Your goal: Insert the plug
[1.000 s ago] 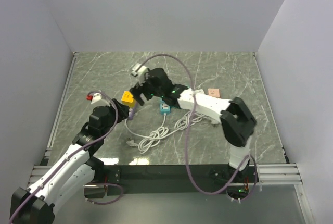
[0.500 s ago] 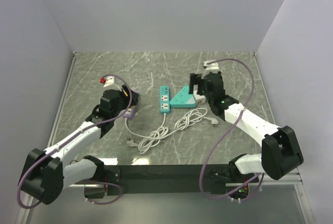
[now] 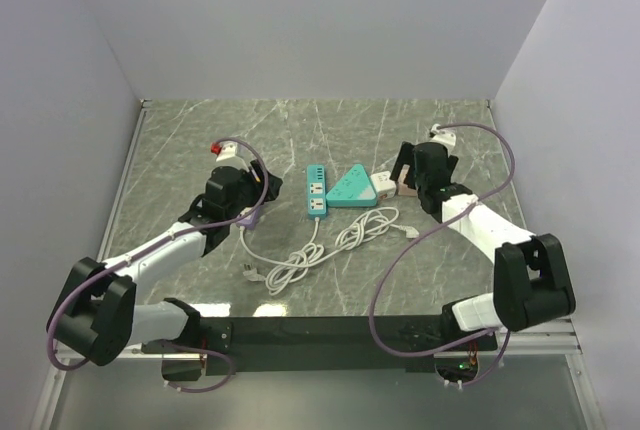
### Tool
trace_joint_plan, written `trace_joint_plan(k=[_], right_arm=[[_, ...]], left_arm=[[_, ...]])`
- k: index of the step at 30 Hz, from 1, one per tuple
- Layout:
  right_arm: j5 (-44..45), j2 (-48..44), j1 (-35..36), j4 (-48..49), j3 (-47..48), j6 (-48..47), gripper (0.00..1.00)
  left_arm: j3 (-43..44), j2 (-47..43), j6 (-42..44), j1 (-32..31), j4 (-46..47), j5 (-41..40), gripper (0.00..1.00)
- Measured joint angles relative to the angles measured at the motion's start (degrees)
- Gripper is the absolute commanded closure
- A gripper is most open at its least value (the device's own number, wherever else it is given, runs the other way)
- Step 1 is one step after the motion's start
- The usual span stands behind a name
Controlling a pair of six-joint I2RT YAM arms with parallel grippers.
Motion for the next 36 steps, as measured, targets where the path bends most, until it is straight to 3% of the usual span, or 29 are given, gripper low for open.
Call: trace_joint_plan(k=[9, 16, 25, 29, 30, 33, 34, 36], right_arm=[[-1.49, 9.22, -1.70, -4.94, 6.23, 0.39, 0.02], [-2.64, 14.45, -2.75, -8.98, 12.04, -0.33, 0.09], [-4.33, 16.24, -2.93, -12.72, 12.59, -1.27, 0.14], [-4.70, 16.26, -2.93, -13.31, 12.63, -1.64, 0.28], [-4.70, 16.52, -2.93, -13.88, 12.87, -1.68, 0.37], [-4.61, 17.84, -2.93, -15.15, 14.64, -2.29, 0.49], [-4.44, 18.43, -2.93, -15.26, 15.26, -2.43, 0.60], [-4.00, 18.95, -2.93, -15.45, 15.98, -2.82, 0.71]], left_arm=[[0.07, -0.22, 0.46, -0.37, 0.55, 0.31, 0.37], [0.07, -0.85, 0.98, -0.37, 0.42, 0.33, 0.37], [0.07, -1.33, 1.46, -0.37, 0.02, 0.33, 0.37], [0.07, -1.40, 1.46, -0.37, 0.02, 0.48, 0.36], [0.07, -1.46, 1.46, -0.37, 0.02, 0.52, 0.37], [0.07, -2.05, 1.46, -0.37, -0.24, 0.52, 0.37], [0.07, -2.36, 1.46, -0.37, -0.33, 0.50, 0.37], [0.07, -3.15, 1.53, -0.37, -0.39, 0.50, 0.37]])
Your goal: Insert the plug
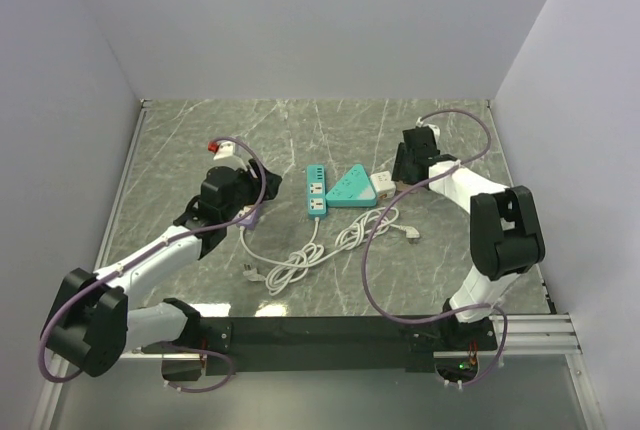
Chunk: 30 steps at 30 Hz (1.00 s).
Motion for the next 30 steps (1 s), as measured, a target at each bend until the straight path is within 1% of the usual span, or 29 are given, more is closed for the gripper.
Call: trace_joint_plan(k=[1, 4, 8, 11, 15, 20, 25, 30], right_arm=[[0.35, 0.04, 0.00, -0.13, 0.09, -0.24, 0.80], [0.96, -0.46, 0.00, -0.20, -0.24, -0.66, 0.92], [0.52, -5.07, 0.00, -1.38, -2.73, -1.44, 0.93], [-0.79, -11.28, 0.00, -2.75, -3.10, -2.03, 0.95], [-5.07, -18.80, 0.00, -2.54, -3.06, -2.91, 0.96], [-14.75, -22.69, -0.11, -2.51, -3.06, -3.89, 0.98], [-26.88, -25.14, -0.09, -2.23, -3.43, -4.59, 1.00], [-33.99, -29.07, 1.03, -1.99, -4.00, -4.57, 1.00]], left_arm=[[0.00, -0.37, 0.11, 0.00, 0.02, 0.02, 0.37], [0.00, -1.53, 0.52, 0.00, 0.11, 0.48, 0.36], [0.00, -1.97, 1.11, -0.02, 0.96, 2.34, 0.36], [0.00, -1.88, 1.92, -0.33, 1.66, 4.00, 0.36], [0.00, -1.29, 3.30, -0.87, 2.95, 5.97, 0.35], [0.00, -0.72, 5.55, -1.66, 4.94, 8.52, 0.31], [-0.07, -1.09, 8.02, -2.67, 7.80, 10.93, 0.27], [-0.46, -2.14, 9.90, -4.35, 9.97, 13.14, 0.25]])
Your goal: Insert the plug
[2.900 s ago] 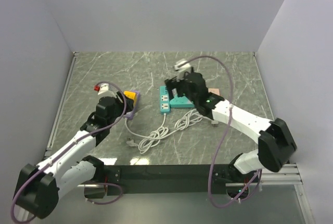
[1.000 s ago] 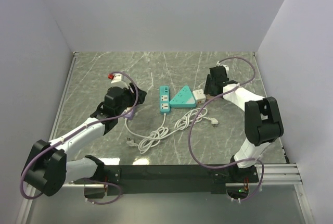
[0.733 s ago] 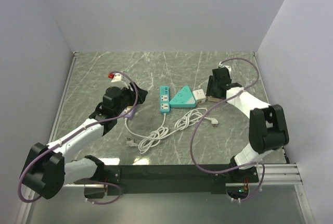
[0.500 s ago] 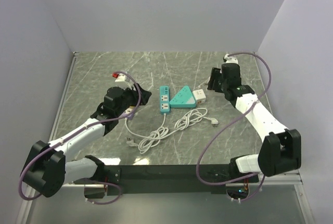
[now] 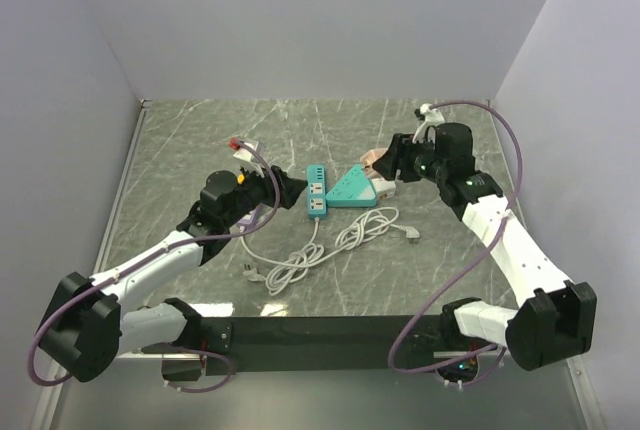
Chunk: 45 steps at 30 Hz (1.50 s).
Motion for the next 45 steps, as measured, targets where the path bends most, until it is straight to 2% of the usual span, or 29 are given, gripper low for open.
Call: trace_joint_plan(k=[7, 14, 22, 34, 45], right_arm=[[-2.14, -0.20, 7.15, 0.76, 0.02, 0.02, 1.00], [-4.22, 3.28, 12.22, 1.16, 1.55, 0.04, 1.00], [-8.61, 4.68, 12.83, 2.14, 2.32, 0.90, 1.00], [-10.99, 6.23, 13.92, 2.99, 3.45, 1.86, 1.00], [-13.90, 6.40, 14.62, 4.02, 3.45, 3.08, 1.00]], left_arm=[[0.00, -0.17, 2.56, -4.59, 2.14, 1.07, 0.22], [-0.63, -0.24, 7.21, -8.74, 4.55, -1.27, 0.17], [-2.67, -1.46, 11.52, -10.38, 7.45, -1.75, 0.11], [-2.84, -1.38, 15.52, -12.79, 11.52, -1.75, 0.09], [-2.75, 2.62, 17.94, -14.38, 12.11, -3.17, 0.08]])
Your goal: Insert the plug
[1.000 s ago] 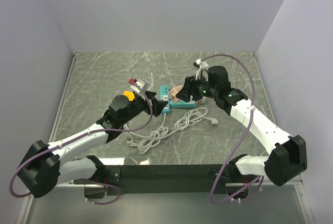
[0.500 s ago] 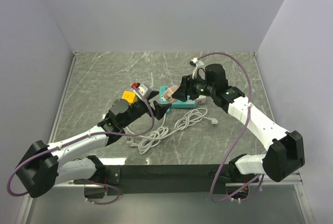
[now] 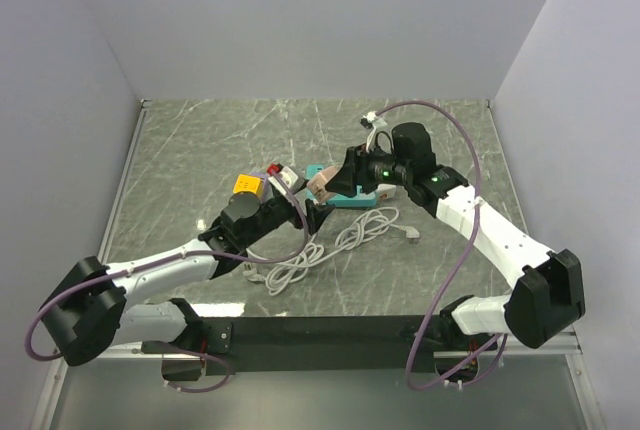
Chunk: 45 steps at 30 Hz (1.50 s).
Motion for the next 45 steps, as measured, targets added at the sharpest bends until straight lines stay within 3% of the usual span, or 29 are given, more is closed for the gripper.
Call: trace_joint_plan(k=[11, 17, 18, 20, 21, 22, 24, 25, 28, 33, 39, 45], right_arm=[[-1.66, 2.84, 1.31, -0.17, 1.84, -0.55, 1.00], [-1.40, 3.56, 1.31, -0.92, 2.12, -1.11, 1.00], [-1.29, 3.63, 1.31, -1.27, 2.27, -1.31, 1.00], [-1.20, 3.85, 1.31, -1.68, 2.62, -1.62, 0.98], [-1.16, 3.98, 1.29, -1.75, 2.71, -1.79, 0.93], [-1.11, 4.07, 1.29, -1.84, 2.78, -1.95, 0.80], [-0.90, 4.11, 1.25, -1.99, 2.78, -2.08, 0.64], [-0.76, 4.09, 1.25, -2.14, 2.78, -2.12, 0.44], [-0.52, 3.50, 0.68, -2.21, 2.75, -1.95, 0.17], [0.68, -2.25, -2.78, 1.01, 2.45, -1.95, 0.07], [3.04, -12.98, -6.38, 7.26, 0.90, -4.20, 0.06], [2.91, -30.21, -3.28, 16.76, -17.09, -14.21, 0.02]], left_arm=[[1.31, 4.15, 2.62, -1.31, 0.59, -5.07, 0.17], [1.57, 5.42, 3.87, -1.57, 0.63, -6.60, 0.49], [1.62, 5.57, 4.07, -1.57, 0.59, -6.56, 0.63], [1.84, 5.75, 4.07, -1.57, 0.39, -6.56, 0.79], [2.01, 5.92, 4.09, -1.57, 0.20, -6.47, 1.00], [2.21, 6.08, 4.04, -1.55, -0.13, -6.45, 1.00], [2.40, 6.36, 3.91, -1.55, -0.37, -6.21, 1.00], [2.49, 6.38, 3.74, -1.51, -0.57, -6.05, 1.00], [2.69, 6.32, 2.54, -1.40, -0.68, -5.38, 1.00], [3.32, 4.66, -1.77, -0.70, -2.47, 2.97, 1.00], [4.52, 1.64, -8.55, 4.76, -5.01, 13.99, 1.00], [4.96, -0.11, -26.21, 13.75, -3.06, 26.86, 1.00]])
